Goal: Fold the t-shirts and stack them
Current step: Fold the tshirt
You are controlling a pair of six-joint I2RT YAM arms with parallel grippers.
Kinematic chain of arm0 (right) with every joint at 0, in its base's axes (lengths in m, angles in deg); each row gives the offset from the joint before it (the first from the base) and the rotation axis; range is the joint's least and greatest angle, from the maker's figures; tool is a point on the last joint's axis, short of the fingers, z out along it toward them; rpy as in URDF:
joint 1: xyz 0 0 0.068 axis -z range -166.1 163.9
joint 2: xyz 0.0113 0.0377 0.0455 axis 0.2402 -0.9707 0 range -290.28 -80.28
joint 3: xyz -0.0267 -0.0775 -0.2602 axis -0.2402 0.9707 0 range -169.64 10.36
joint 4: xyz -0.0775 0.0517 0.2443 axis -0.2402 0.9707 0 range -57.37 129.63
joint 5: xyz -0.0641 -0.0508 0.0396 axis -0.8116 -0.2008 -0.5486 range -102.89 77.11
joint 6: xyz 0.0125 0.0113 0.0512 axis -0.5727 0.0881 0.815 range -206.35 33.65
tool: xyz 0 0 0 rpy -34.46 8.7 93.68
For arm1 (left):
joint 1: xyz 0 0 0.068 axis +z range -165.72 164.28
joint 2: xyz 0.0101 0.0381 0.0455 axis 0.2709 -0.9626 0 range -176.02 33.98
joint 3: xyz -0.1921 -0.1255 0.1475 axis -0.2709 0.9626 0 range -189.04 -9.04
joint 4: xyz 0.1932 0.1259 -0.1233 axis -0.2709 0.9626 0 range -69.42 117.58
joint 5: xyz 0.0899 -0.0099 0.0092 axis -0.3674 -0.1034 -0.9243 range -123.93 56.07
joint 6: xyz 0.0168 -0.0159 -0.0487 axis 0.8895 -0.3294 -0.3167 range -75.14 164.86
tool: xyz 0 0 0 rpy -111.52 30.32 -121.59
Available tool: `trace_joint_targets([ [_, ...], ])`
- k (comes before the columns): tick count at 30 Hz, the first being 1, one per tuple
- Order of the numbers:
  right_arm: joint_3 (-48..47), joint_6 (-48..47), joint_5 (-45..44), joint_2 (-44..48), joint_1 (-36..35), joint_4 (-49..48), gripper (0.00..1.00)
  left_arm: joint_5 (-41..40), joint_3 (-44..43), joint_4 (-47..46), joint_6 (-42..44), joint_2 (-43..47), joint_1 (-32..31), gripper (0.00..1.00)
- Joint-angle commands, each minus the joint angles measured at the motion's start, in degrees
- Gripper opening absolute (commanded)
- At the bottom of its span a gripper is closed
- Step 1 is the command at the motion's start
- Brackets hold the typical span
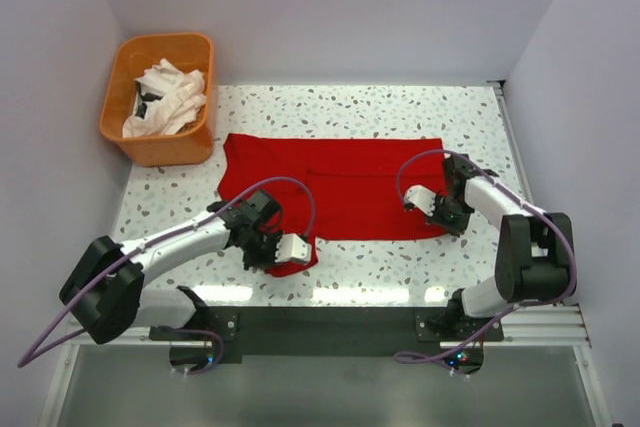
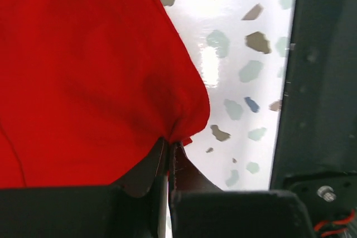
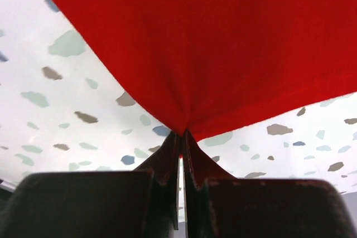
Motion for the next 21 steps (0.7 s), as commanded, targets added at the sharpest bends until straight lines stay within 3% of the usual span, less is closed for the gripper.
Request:
trace_joint_targets([
  [1,-0.48,-1.82,2.58,6.09,0.18,6.04,0.00,6.07,-4.36,9.91,2.03,4.10,-0.33,0.00],
  [7,-1.35,-4.03,4.69,11.03,0.96,12.20,0.00,6.41,-12.79,18.00,4.93,4.28,3.17,0.00],
  [11,-7.93,-3.50,5.75,5.94,2.02,13.69,0.00,7.04,-23.58,22.83,10.54,-1.51,13.26,0.00],
  [21,-21.30,-2.36,6.02,-5.93,3.78,14.31,0.00,4.40,-39.33,19.77,13.11,-16.62,18.21,0.00],
])
